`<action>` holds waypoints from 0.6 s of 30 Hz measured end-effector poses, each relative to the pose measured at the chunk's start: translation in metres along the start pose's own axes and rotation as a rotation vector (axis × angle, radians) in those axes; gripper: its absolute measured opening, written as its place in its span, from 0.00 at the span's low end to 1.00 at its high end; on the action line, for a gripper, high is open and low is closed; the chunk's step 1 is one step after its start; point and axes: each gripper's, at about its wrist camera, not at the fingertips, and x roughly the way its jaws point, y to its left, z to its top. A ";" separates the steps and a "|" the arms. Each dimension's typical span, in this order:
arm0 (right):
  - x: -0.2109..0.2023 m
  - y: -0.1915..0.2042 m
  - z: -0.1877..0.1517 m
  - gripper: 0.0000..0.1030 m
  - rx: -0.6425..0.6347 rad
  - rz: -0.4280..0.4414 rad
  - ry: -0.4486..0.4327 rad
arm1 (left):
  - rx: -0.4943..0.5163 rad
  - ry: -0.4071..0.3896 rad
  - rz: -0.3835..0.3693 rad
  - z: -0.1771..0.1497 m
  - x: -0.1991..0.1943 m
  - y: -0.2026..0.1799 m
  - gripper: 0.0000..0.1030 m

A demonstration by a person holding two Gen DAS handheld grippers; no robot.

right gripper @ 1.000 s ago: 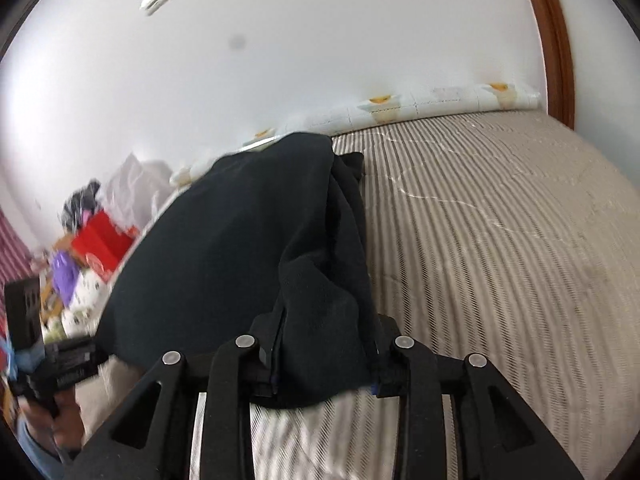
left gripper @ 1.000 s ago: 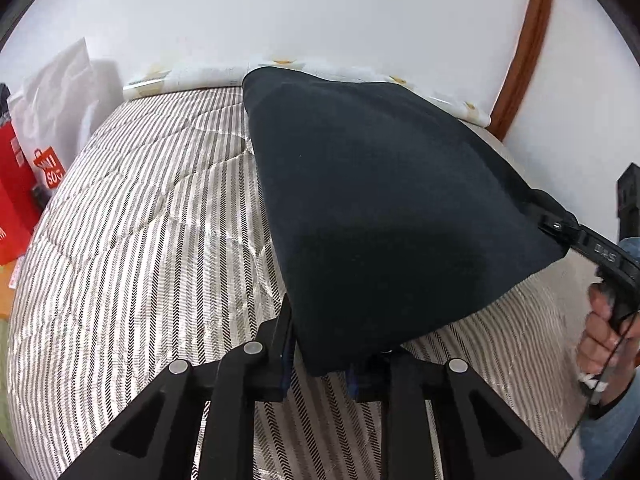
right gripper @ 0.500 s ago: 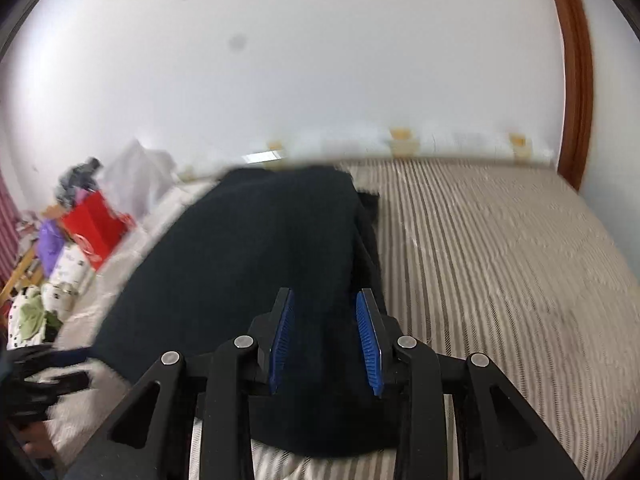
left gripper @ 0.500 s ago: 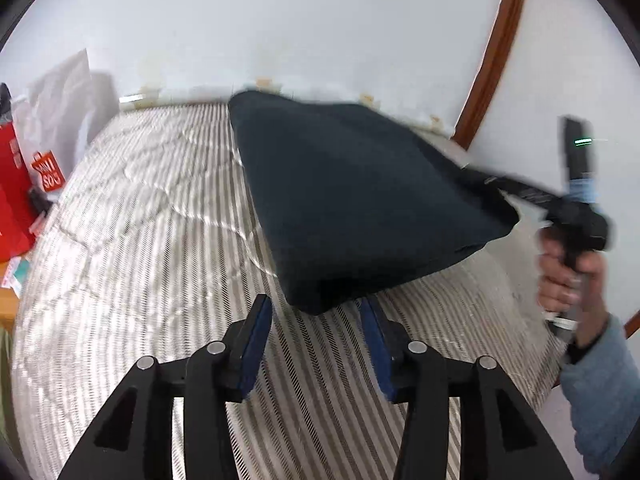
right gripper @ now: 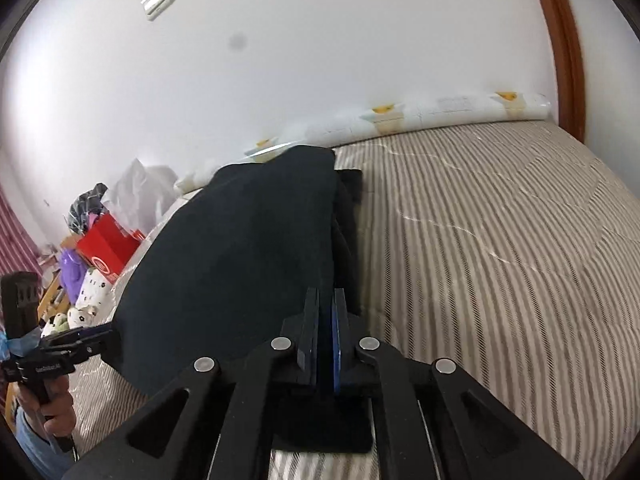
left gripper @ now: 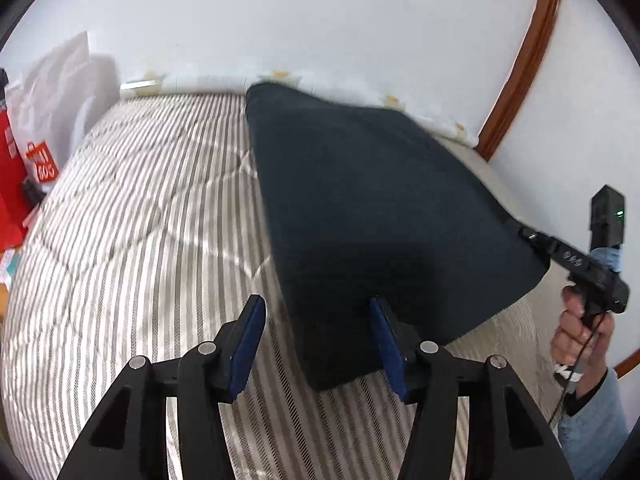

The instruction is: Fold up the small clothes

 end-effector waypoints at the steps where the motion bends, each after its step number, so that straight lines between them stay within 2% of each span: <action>1: -0.006 0.000 0.000 0.09 0.006 -0.005 -0.008 | -0.010 -0.002 -0.011 -0.003 -0.004 0.002 0.51; 3: -0.018 0.005 -0.004 0.11 -0.002 -0.011 -0.029 | -0.015 -0.019 -0.020 -0.006 -0.010 0.005 0.51; 4: -0.019 0.009 -0.008 0.11 -0.027 -0.022 -0.022 | -0.009 -0.032 -0.011 -0.008 -0.012 0.005 0.54; 5: -0.019 0.011 -0.011 0.11 -0.048 -0.043 -0.015 | -0.002 -0.032 0.008 -0.011 -0.009 0.005 0.57; 8: -0.014 0.009 -0.022 0.12 -0.078 -0.108 0.018 | 0.010 -0.007 0.012 -0.016 -0.001 0.005 0.57; 10: -0.019 0.005 -0.023 0.18 -0.067 -0.128 0.041 | 0.010 -0.006 -0.005 -0.015 -0.005 0.006 0.57; 13: -0.032 0.011 -0.008 0.19 -0.093 -0.145 0.031 | 0.011 -0.043 -0.030 -0.001 -0.016 0.008 0.57; 14: -0.034 0.017 -0.001 0.23 -0.116 -0.162 0.018 | 0.016 -0.050 -0.017 0.005 -0.018 0.008 0.55; 18: -0.026 0.034 0.033 0.23 -0.179 -0.204 0.007 | 0.013 -0.056 0.054 0.033 -0.015 0.008 0.55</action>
